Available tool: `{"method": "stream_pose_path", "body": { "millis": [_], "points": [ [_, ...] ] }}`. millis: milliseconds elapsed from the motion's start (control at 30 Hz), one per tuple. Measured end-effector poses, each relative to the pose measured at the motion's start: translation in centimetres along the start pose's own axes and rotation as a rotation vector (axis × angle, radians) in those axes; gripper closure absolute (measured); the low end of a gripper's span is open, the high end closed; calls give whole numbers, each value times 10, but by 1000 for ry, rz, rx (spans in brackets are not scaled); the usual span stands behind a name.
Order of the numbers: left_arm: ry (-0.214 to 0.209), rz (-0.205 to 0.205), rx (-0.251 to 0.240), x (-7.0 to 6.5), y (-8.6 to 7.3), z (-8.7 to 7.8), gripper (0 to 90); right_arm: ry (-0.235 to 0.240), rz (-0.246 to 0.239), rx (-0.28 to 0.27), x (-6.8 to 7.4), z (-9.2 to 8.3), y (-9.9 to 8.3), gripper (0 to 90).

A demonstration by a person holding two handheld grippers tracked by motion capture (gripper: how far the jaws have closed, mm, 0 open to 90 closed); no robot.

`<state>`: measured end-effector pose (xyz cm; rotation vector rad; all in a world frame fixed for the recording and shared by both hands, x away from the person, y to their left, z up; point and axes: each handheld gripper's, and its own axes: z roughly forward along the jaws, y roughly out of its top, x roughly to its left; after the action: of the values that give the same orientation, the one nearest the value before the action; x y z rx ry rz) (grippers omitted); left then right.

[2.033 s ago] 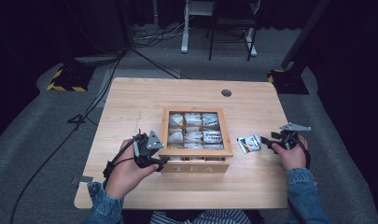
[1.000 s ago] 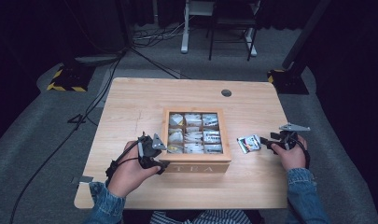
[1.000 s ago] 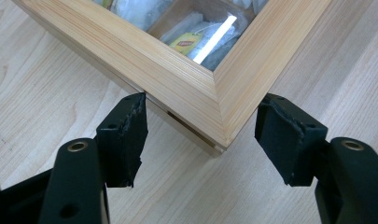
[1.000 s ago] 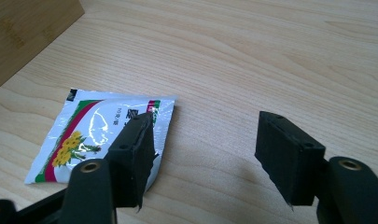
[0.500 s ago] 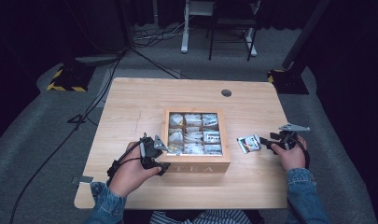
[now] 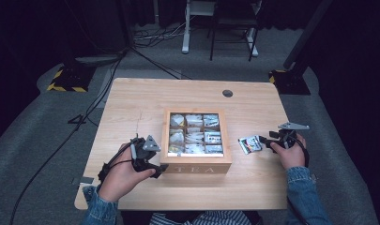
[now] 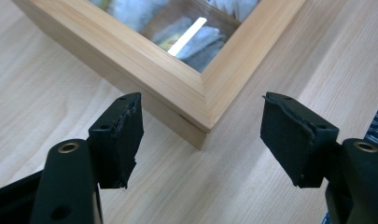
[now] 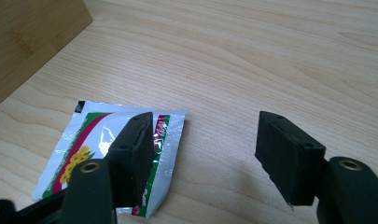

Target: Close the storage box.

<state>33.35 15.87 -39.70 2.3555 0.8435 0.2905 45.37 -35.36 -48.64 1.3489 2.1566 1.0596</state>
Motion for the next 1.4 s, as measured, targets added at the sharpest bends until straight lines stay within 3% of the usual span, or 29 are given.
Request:
{"method": "stream_pose_path", "body": {
  "millis": [433, 733, 1100, 1400],
  "points": [
    [85, -45, -135, 22, -14, -27, 282, 0, -3, -8, 1, 1, 3, 380],
    [157, -83, -142, 50, -28, -25, 275, -8, 4, -6, -3, -3, -1, 379],
    [184, -95, -161, 77, -42, -17, 258, -17, -11, 6, -5, -4, -4, 384],
    [179, -118, -159, 96, -55, -4, 227, -15, -8, 14, -7, -4, -6, 382]
  ]
}}
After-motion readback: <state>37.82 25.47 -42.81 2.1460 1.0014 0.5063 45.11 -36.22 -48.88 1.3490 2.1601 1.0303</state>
